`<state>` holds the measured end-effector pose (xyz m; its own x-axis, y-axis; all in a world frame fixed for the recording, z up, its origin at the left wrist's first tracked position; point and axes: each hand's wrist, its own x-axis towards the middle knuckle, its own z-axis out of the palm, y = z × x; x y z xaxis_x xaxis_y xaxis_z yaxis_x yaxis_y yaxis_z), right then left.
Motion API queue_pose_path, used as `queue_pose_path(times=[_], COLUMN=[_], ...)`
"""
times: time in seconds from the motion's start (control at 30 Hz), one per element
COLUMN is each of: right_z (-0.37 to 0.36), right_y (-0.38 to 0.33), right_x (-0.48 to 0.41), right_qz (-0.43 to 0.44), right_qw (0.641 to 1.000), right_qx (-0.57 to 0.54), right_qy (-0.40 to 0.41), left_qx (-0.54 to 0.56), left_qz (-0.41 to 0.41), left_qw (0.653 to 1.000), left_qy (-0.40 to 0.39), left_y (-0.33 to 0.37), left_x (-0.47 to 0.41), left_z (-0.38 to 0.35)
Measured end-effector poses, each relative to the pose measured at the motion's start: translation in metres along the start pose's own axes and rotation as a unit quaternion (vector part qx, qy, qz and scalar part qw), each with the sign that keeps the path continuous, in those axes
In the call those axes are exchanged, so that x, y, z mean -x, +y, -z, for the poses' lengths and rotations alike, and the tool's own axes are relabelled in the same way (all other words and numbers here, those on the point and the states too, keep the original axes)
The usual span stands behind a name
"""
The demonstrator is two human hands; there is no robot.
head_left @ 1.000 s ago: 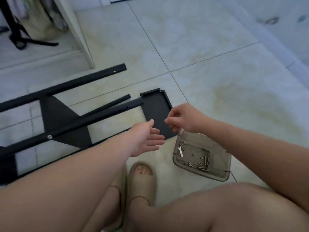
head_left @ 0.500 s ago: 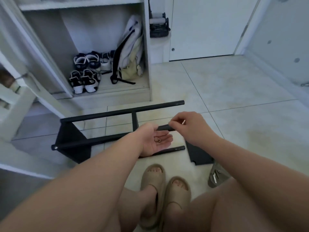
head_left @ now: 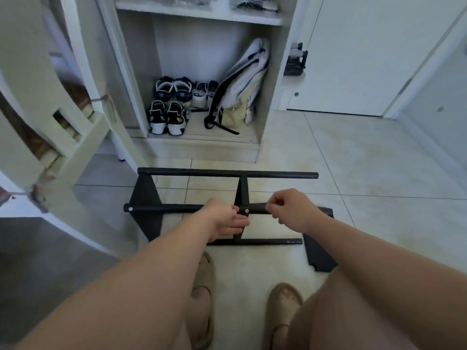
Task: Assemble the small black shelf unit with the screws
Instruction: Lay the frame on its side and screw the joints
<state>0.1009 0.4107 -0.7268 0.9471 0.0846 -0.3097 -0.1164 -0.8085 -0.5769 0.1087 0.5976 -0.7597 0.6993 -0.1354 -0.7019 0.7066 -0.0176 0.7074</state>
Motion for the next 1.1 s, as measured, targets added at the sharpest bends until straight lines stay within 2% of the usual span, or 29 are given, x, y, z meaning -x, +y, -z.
queue_pose_path(times=[0.1,0.23,0.3,0.4,0.5,0.57,0.73,0.87,0.97,1.1], right_z=[-0.004,-0.006,-0.017,-0.031,-0.029,-0.033,-0.052,-0.061,-0.069,-0.075], right_y=[-0.011,-0.008,0.009,0.037,0.055,0.063,0.076,0.086,0.097,0.104], right_x=[-0.027,-0.065,-0.078,-0.097,-0.119,-0.131,-0.162,-0.178,-0.181,-0.183], right_qz=[-0.015,-0.022,0.01,0.056,0.105,0.142,0.191,0.215,0.219,0.226], right_qw=[0.997,0.984,0.976,0.968,0.955,0.946,0.925,0.924,0.931,0.929], right_qx=[0.069,0.168,0.217,0.239,0.275,0.285,0.31,0.3,0.279,0.285], right_qy=[-0.039,-0.05,-0.037,-0.054,-0.044,-0.063,-0.104,-0.096,-0.086,-0.063], left_qx=[-0.017,-0.071,-0.137,-0.271,-0.31,-0.329,-0.341,-0.297,-0.305,-0.322], left_qz=[-0.017,-0.088,-0.109,-0.162,-0.185,-0.182,-0.119,-0.066,-0.038,-0.013], left_qw=[1.0,0.993,0.983,0.943,0.92,0.914,0.929,0.952,0.946,0.934], left_qy=[-0.018,0.025,0.055,0.109,0.151,0.151,0.082,-0.025,-0.107,-0.152], left_y=[0.01,0.019,0.018,0.017,0.015,0.015,0.008,0.008,0.007,0.005], left_x=[-0.015,-0.047,-0.068,-0.098,-0.122,-0.139,-0.188,-0.218,-0.231,-0.237], left_z=[0.017,0.033,0.039,0.045,0.046,0.044,0.039,0.032,0.026,0.029])
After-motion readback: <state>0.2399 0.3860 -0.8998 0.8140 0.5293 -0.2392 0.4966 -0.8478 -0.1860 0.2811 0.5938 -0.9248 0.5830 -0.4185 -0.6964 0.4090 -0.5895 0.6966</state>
